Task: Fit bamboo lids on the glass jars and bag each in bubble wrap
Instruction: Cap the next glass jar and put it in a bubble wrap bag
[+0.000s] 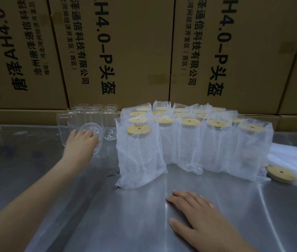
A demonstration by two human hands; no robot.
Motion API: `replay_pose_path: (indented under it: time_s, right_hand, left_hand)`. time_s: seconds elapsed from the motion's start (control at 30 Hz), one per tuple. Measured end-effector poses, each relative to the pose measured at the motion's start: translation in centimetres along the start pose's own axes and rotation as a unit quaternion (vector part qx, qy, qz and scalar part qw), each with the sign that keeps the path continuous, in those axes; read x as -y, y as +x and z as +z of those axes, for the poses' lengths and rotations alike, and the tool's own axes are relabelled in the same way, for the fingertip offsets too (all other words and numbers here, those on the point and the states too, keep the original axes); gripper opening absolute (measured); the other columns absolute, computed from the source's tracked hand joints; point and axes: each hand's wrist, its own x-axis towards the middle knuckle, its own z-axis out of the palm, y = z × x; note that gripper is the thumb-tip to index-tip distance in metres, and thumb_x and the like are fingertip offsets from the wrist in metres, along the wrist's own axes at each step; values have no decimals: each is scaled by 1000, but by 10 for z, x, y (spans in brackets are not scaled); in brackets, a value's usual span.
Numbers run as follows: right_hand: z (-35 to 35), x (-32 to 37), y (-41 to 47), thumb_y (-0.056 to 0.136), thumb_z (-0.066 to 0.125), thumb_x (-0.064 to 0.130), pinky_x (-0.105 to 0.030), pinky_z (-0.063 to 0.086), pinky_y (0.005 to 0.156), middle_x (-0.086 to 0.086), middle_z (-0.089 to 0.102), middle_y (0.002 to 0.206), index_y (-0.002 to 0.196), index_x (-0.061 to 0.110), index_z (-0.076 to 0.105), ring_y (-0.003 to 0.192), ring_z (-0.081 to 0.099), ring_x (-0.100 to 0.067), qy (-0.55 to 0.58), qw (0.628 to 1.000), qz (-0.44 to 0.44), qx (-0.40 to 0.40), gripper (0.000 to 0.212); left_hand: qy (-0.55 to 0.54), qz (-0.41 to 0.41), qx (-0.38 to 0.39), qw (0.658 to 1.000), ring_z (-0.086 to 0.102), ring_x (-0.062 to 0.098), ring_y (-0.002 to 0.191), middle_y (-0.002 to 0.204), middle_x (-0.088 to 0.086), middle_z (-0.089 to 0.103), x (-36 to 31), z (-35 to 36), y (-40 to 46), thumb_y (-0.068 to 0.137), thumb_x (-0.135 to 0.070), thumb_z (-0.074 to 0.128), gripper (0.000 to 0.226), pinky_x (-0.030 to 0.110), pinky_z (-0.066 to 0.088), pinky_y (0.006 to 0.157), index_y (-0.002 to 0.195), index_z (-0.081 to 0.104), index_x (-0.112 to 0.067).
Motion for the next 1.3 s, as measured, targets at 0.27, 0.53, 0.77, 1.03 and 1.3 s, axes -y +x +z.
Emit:
replay_pose_path:
  time_s: [0.27, 0.53, 0.77, 1.03, 1.3]
  right_hand:
    - [5, -1, -1, 93, 42, 58, -23, 20, 113, 15, 40, 144, 138, 32, 39, 135, 33, -6, 45, 997, -4, -55, 52]
    - [-3, 1, -17, 72, 60, 72, -27, 37, 106, 18, 40, 144, 146, 36, 24, 131, 42, -4, 145, 984, 2, -104, 90]
    - [-17, 8, -49, 55, 58, 77, -26, 47, 90, 43, 40, 118, 123, 68, 11, 113, 52, 4, 255, 943, -18, -211, 84]
    - [-27, -19, -71, 48, 72, 66, -22, 48, 73, 14, 60, 104, 106, 66, 33, 91, 60, 10, 393, 848, 68, -349, 70]
    - [-23, -46, -63, 62, 89, 28, -10, 49, 61, 10, 57, 114, 111, 54, 41, 90, 56, 21, 459, 840, 105, -269, 73]
  left_hand:
    - [-120, 113, -97, 981, 56, 33, 42, 56, 8, 55, -14, -93, -117, 37, 5, 91, 39, 31, 40, 38, 62, 64, -8]
    - [-222, 205, -118, 946, 57, 17, 48, 59, -7, 51, -75, -181, -188, 46, -20, 94, 39, 18, 34, 42, 56, 57, -22]
    - [-356, 225, -87, 903, 43, 16, 107, 102, -9, 40, -146, -207, -177, 98, -26, 48, 12, 18, 25, 80, 107, 56, -24]
    - [-692, 104, -129, 702, 19, -16, 132, 145, -20, 14, -228, -182, -167, 79, -49, 66, 79, -2, 31, 94, 140, 16, -48]
    - [-820, -42, 77, 566, 41, 3, 130, 132, -13, 48, -276, -142, -152, 52, -63, 71, 92, 28, 43, 104, 133, 36, -39]
